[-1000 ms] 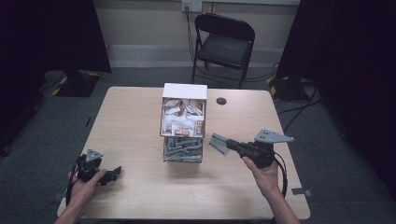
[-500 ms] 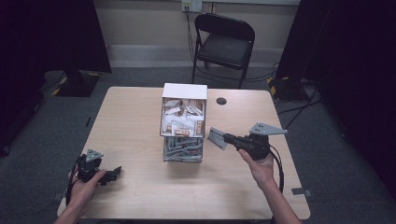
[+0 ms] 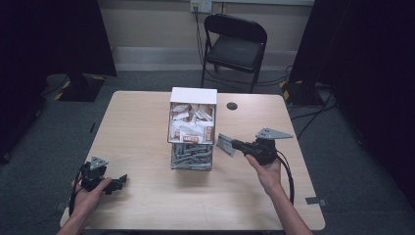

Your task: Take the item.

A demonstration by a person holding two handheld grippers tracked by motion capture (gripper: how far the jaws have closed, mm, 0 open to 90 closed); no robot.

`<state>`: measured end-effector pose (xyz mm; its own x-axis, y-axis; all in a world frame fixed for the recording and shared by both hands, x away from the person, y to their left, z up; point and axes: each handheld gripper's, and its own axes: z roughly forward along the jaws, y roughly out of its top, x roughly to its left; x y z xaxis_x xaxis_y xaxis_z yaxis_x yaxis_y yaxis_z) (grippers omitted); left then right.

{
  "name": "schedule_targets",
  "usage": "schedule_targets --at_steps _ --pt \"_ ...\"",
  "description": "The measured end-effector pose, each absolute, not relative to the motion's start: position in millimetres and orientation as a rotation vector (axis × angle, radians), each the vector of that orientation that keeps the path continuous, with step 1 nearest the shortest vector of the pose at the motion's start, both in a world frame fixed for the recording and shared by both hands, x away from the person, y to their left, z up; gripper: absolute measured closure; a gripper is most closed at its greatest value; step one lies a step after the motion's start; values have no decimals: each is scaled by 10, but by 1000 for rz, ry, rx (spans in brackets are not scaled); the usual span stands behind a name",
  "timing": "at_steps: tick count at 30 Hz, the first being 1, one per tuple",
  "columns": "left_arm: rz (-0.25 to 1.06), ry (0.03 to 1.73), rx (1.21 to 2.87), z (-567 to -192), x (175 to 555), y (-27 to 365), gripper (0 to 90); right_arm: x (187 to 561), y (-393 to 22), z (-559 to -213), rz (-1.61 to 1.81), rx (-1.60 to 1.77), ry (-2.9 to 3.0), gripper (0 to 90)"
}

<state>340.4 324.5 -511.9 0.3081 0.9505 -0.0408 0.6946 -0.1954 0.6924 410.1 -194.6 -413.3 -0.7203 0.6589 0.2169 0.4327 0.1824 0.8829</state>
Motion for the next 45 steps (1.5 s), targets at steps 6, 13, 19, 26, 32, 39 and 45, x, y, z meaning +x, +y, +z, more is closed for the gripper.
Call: schedule_targets --at_steps 6,13,19,26,32,39,45 --pt "539 1455 1966 -5119 3404 3245 0 4167 -1943 -4256 1525 1093 2266 897" --pt "539 1455 1966 -5119 3404 3245 0 4247 -1882 -4335 1506 1104 2289 897" --pt "539 1455 1966 -5119 3404 3245 0 4332 -1872 -4437 1464 1148 2308 897" --pt "539 1455 1966 -5119 3404 3245 0 4412 -1877 -4564 1428 1192 2315 897" --pt "538 1455 1966 -5119 3405 3244 0 4493 -1921 -4672 1403 1244 2295 896" --pt "539 1455 1966 -5119 3404 3244 0 4585 -1951 -4716 1368 1276 2267 896" --pt "536 1450 1970 -5118 3408 3248 0 4644 -1950 -4809 1340 1312 2256 895"
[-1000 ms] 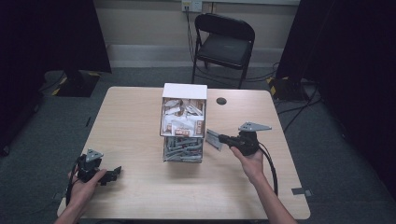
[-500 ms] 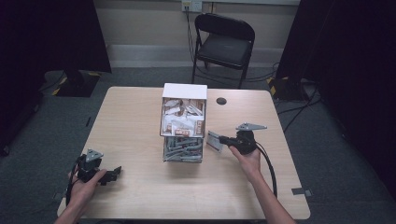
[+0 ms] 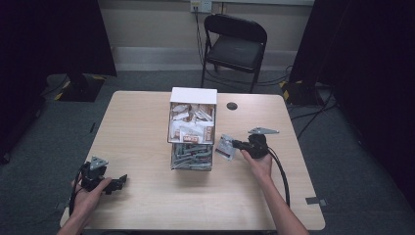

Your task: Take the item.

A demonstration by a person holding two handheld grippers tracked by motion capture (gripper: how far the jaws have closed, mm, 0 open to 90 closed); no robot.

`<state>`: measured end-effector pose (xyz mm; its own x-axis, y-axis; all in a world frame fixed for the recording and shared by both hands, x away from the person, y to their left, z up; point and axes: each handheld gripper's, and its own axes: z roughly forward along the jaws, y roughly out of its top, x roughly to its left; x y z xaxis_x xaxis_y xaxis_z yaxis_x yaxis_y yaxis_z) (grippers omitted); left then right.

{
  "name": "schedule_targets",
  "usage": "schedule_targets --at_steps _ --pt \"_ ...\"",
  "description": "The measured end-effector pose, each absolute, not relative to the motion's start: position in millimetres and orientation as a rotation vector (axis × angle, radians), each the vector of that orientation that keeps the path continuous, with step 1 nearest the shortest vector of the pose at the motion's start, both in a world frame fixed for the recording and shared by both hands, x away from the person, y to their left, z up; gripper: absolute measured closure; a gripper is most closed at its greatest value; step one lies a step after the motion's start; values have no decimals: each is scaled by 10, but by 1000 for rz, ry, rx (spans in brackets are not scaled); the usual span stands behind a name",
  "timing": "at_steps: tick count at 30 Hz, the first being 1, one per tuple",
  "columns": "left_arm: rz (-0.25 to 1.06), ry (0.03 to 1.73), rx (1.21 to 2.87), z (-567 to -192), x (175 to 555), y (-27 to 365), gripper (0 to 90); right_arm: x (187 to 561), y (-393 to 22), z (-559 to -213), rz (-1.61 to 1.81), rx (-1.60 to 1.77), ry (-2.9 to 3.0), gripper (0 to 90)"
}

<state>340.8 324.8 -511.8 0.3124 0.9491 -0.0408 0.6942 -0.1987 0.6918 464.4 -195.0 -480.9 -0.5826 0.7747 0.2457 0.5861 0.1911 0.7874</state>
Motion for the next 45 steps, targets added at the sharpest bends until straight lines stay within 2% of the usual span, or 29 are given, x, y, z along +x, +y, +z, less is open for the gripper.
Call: schedule_targets --at_steps 19,30,36,39,45 --pt "536 1449 1970 -5118 3408 3248 0 4701 -1938 -4957 1251 1370 2238 884" --pt "536 1449 1970 -5118 3408 3248 0 4731 -1991 -4996 1225 1395 2229 840" --pt "536 1449 1971 -5118 3408 3249 0 4738 -1981 -5029 1200 1413 2212 773" --pt "536 1449 1971 -5118 3408 3249 0 4740 -1975 -5027 1192 1412 2210 682" --pt "536 1450 1970 -5118 3408 3248 0 4754 -1970 -5060 1160 1420 2213 586"
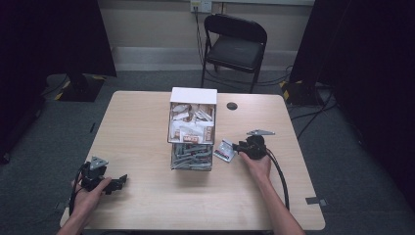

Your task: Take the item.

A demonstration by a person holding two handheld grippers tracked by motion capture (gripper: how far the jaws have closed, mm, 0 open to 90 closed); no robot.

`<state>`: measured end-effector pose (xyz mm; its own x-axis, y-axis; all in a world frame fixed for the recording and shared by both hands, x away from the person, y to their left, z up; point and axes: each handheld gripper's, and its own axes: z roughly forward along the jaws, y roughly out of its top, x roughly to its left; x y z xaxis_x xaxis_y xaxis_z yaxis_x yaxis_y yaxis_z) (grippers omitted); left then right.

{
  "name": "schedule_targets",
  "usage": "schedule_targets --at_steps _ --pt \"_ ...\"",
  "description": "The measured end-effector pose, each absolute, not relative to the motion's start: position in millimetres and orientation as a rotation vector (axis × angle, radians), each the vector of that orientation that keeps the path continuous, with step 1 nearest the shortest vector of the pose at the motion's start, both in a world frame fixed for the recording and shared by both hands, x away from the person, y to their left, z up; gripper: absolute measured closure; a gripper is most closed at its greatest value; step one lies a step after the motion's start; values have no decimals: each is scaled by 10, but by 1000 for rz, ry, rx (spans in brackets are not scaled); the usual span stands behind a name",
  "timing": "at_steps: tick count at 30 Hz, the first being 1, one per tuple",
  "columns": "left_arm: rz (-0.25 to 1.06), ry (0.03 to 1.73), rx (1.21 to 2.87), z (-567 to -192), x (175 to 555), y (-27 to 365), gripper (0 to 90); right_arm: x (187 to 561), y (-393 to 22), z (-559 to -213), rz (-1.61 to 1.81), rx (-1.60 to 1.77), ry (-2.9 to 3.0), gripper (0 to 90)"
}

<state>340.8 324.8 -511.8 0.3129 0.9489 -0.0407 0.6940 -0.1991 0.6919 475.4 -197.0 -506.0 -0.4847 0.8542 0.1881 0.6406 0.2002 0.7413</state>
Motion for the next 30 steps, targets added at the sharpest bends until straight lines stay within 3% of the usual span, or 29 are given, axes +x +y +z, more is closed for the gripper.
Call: schedule_targets --at_steps 6,13,20,30 --pt "536 1450 1970 -5118 3409 3248 0 4761 -1947 -5053 1157 1417 2187 371" --pt "536 1449 1970 -5119 3409 3248 0 4759 -1954 -5012 1165 1421 2187 237" --pt "536 1449 1970 -5118 3409 3248 0 4728 -1955 -4888 1188 1413 2173 146" --pt "536 1449 1970 -5119 3409 3248 0 4589 -2028 -4637 1241 1391 2150 143"
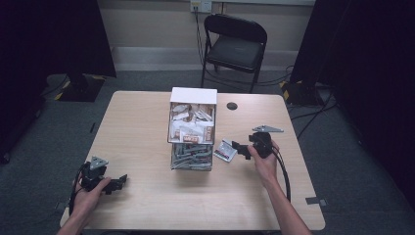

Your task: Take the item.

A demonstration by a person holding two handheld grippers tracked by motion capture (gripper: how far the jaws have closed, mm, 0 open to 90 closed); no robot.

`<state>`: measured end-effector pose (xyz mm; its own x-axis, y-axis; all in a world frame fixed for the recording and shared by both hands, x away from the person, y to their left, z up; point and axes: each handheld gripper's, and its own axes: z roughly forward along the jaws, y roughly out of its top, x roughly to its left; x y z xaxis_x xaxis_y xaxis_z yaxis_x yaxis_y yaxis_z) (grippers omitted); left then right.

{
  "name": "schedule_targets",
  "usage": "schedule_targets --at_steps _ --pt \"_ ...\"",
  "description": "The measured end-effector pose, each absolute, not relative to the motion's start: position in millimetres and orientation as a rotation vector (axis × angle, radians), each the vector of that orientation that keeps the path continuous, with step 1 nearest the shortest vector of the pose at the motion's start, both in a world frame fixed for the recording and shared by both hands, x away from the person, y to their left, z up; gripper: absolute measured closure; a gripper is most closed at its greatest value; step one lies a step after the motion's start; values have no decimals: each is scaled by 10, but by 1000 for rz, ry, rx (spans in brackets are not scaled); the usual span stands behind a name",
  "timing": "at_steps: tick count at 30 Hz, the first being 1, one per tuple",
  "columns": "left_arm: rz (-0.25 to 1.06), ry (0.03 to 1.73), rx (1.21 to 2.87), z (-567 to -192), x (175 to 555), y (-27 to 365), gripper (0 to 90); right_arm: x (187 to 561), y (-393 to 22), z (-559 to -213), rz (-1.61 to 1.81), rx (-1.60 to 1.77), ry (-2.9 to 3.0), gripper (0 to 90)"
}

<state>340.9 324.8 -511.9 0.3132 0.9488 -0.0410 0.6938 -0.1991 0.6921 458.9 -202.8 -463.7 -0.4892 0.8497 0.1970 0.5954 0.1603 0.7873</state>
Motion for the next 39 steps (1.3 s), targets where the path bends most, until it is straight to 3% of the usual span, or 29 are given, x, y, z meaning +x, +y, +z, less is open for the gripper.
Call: schedule_targets --at_steps 25,39 --pt "536 1451 1967 -5119 3409 3247 0 3974 -2612 -4292 1136 1435 2047 144" --pt "535 1444 1977 -5118 3417 3252 0 3661 -2982 -4384 1078 1491 2020 145"
